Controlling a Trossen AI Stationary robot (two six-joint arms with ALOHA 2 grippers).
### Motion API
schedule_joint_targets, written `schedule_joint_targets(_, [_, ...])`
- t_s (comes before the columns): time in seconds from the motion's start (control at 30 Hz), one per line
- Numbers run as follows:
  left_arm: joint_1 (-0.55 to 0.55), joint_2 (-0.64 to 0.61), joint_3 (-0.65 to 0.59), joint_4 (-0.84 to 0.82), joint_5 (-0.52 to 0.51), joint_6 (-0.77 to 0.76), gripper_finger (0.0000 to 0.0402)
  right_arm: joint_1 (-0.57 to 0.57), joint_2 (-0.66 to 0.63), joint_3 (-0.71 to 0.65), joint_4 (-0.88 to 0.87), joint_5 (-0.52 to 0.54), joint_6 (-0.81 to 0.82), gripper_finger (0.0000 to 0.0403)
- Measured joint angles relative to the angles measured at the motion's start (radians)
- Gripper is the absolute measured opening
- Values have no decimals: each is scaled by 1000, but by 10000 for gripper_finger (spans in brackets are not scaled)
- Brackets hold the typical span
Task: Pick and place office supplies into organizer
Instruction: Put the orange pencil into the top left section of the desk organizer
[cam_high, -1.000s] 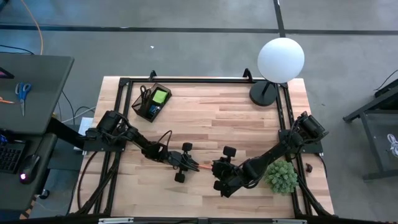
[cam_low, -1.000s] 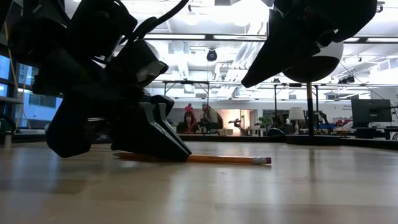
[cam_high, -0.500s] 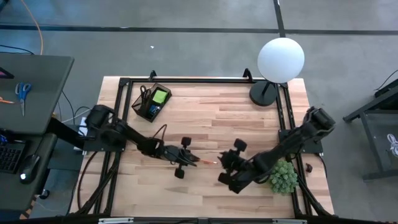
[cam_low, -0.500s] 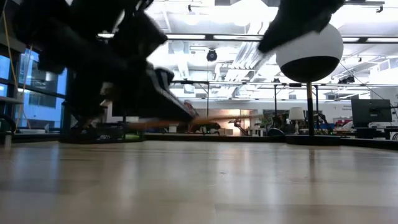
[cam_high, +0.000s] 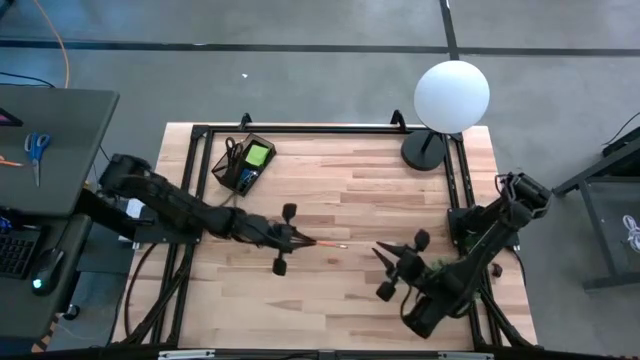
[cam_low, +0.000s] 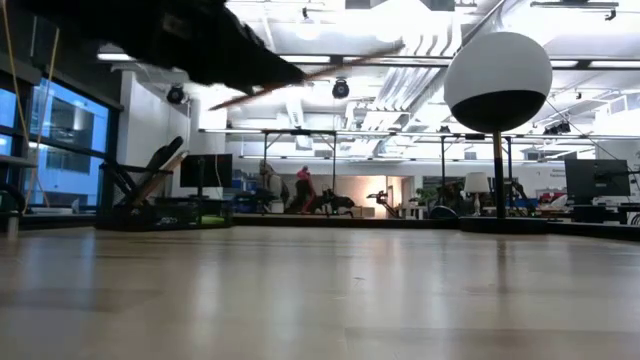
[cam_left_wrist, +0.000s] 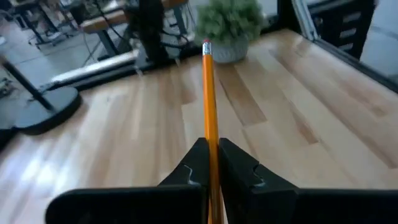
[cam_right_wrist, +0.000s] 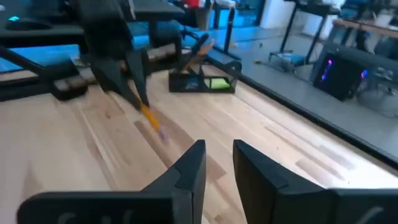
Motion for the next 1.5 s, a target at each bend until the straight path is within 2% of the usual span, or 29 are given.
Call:
schedule_joint_targets(0.1, [18, -90, -43, 40, 60, -5, 2, -13, 25, -6, 13, 5, 29, 74])
schedule_joint_targets(0.23, [50, -156, -131, 220, 171, -45, 2, -33, 38, -36, 147, 107, -82, 74])
schedule_joint_targets(0.33, [78, -176, -207, 375, 224, -75, 2, -59, 38, -53, 241, 117, -171, 74])
schedule_joint_targets(0.4, [100, -177, -244, 445, 245, -102, 1, -87, 38, -54, 289, 64, -263, 74])
schedule_joint_targets(0.47, [121, -177, -277, 491, 263, -135, 2, -122, 38, -54, 379, -38, -409, 74])
schedule_joint_targets(0.6, [146, -177, -317, 558, 271, -179, 1, -223, 38, -54, 630, -333, -764, 74])
schedule_joint_targets(0.7, [146, -177, -334, 608, 271, -179, 1, -303, 38, -54, 767, -508, -926, 74])
schedule_joint_targets(0.83, [145, -180, -352, 631, 234, -171, 1, -367, 38, -54, 855, -535, -1048, 74])
schedule_joint_targets(0.97, [175, -236, -376, 630, 188, -144, 1, -403, 38, -54, 884, -545, -1090, 74])
schedule_joint_targets(1.07, [215, -283, -396, 631, 232, -172, 0, -418, 39, -54, 939, -544, -1147, 74])
schedule_joint_targets(1.27, [235, -293, -432, 665, 277, -223, 0, -444, 39, -53, 1279, -637, -1370, 74])
schedule_joint_targets(1.5, [235, -294, -435, 751, 358, -234, 0, -492, 42, -53, 1290, -630, -1324, 74])
